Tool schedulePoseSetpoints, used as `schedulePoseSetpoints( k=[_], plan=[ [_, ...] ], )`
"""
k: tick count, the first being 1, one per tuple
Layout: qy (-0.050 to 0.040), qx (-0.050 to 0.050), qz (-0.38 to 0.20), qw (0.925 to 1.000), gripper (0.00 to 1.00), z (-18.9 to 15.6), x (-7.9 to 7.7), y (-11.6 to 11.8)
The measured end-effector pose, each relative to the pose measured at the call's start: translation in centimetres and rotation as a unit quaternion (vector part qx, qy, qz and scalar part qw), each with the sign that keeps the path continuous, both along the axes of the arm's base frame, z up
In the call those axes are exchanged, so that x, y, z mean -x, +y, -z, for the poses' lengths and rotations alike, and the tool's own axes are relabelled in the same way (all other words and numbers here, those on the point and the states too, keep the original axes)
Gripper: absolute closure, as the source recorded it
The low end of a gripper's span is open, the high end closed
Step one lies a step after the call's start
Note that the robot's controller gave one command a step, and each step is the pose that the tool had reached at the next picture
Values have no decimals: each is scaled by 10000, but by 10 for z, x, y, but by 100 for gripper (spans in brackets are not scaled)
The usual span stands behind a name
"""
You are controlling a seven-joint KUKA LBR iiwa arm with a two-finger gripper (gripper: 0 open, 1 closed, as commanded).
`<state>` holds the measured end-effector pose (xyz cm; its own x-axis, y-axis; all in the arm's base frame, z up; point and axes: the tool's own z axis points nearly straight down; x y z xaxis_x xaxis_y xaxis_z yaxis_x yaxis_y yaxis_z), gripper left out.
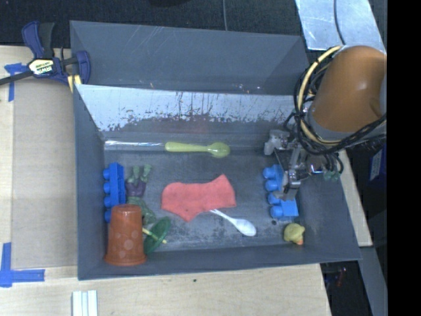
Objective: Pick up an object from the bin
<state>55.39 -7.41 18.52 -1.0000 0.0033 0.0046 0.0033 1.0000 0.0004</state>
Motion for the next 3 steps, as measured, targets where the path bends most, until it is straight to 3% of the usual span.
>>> schedulePoseSetpoints(
  k=[1,2,3],
  plan=[
    [-42,5,-11,10000,0,-4,-2,0],
    [-72,16,-621,9980,0,29,-3,17],
    [-60,7,-831,9965,0,89,27,91]
  ],
)
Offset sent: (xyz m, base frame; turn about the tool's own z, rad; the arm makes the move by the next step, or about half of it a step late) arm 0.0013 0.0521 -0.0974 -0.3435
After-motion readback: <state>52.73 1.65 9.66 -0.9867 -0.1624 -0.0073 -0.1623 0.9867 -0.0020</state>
